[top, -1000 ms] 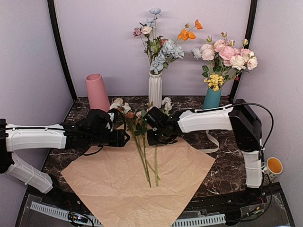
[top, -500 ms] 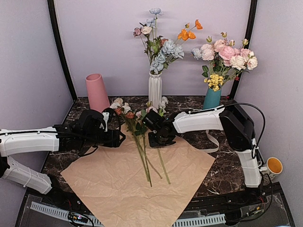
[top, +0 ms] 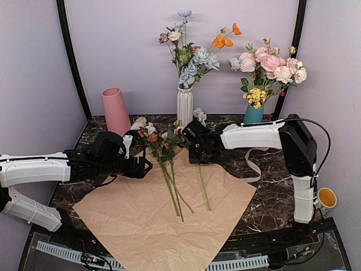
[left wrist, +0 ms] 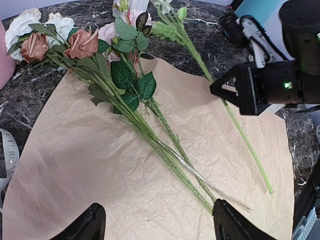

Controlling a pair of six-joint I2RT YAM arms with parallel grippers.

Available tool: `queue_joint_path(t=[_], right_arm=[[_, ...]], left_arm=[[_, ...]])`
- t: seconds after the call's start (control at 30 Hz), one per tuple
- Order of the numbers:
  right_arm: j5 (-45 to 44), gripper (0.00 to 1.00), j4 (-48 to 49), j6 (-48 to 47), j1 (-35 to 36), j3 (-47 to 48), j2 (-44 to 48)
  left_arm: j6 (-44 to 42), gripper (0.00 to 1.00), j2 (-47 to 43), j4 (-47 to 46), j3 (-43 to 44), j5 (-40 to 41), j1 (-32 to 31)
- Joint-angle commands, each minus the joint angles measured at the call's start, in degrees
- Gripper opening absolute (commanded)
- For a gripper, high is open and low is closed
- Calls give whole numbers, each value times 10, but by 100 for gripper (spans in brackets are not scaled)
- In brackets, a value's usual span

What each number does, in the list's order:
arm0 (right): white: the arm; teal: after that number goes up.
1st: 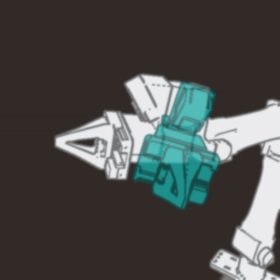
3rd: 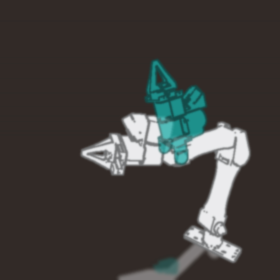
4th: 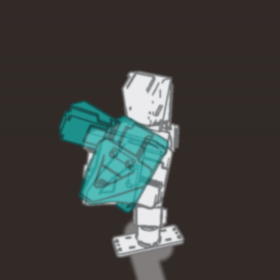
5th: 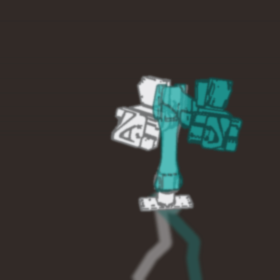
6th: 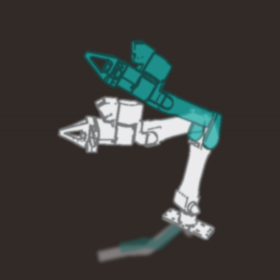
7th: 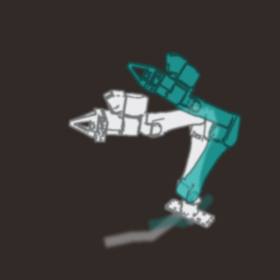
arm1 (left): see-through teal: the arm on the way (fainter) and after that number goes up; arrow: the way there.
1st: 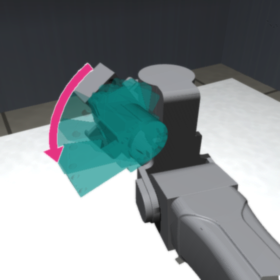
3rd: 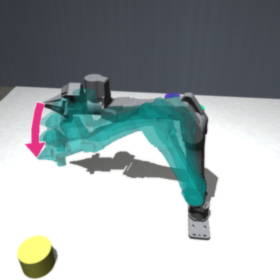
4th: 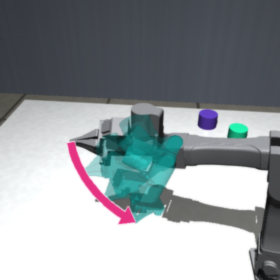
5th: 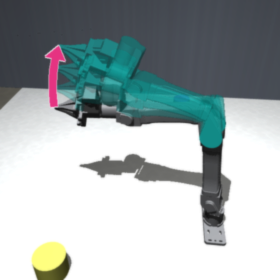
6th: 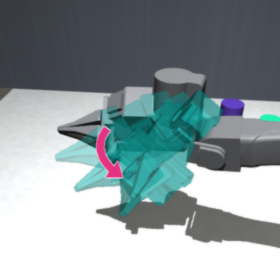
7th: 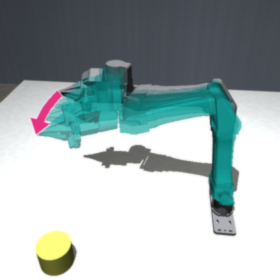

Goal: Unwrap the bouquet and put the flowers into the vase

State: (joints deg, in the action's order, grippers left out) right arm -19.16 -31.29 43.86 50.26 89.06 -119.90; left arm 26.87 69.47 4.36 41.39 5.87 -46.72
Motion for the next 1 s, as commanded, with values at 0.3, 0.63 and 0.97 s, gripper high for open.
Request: queue_joint_path(t=[0.3,0.63,0.97], right_arm=[[0,0,209,-64,-26,-250,327],[100,0,449,-180,52,-460,476],[139,0,603,-275,182,-460,405]], left_arm=[[-21,99,-39,-64,9,-65,4],[-20,96,-49,-246,-14,-226,6],[30,80,1,-331,-2,-308,6]])
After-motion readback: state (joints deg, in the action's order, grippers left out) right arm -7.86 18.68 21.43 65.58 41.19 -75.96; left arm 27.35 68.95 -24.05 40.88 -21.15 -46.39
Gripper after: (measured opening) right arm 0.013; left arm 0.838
